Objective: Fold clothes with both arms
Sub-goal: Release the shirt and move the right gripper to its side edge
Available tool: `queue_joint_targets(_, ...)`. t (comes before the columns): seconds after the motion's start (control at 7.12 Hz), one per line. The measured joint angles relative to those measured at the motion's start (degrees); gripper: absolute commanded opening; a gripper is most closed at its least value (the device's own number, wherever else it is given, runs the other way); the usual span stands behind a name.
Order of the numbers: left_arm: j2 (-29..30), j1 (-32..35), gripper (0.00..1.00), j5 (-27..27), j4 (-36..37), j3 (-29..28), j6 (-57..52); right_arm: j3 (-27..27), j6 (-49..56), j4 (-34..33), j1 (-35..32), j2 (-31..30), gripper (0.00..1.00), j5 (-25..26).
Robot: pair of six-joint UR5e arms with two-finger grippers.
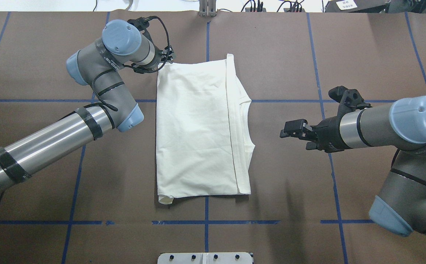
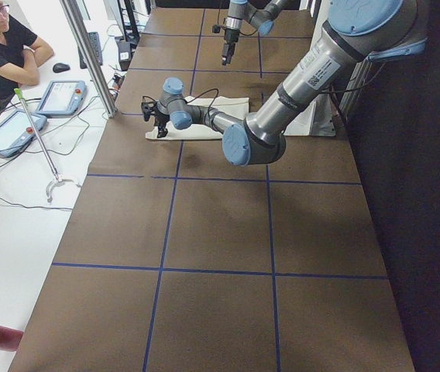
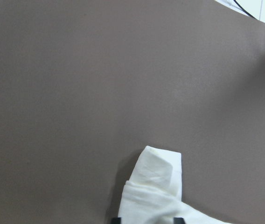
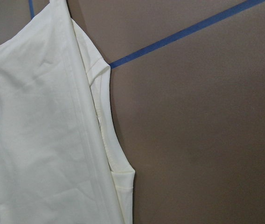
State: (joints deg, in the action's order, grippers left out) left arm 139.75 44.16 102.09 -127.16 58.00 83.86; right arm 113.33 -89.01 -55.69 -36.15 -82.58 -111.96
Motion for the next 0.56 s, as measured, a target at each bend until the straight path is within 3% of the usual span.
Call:
queue_joint_targets(0.28, -2.1, 0.4, 1.00, 1.2, 12.6, 10.3, -5.4, -0.5, 6.7, -14.5, 1.4, 7.7, 1.00, 0.5)
queue_joint_targets(0.56, -9.7, 0.9, 1.00, 6.5, 22.9, 29.3, -10.4, -2.0, 12.0, -30.2, 6.1, 16.6, 1.00, 3.9)
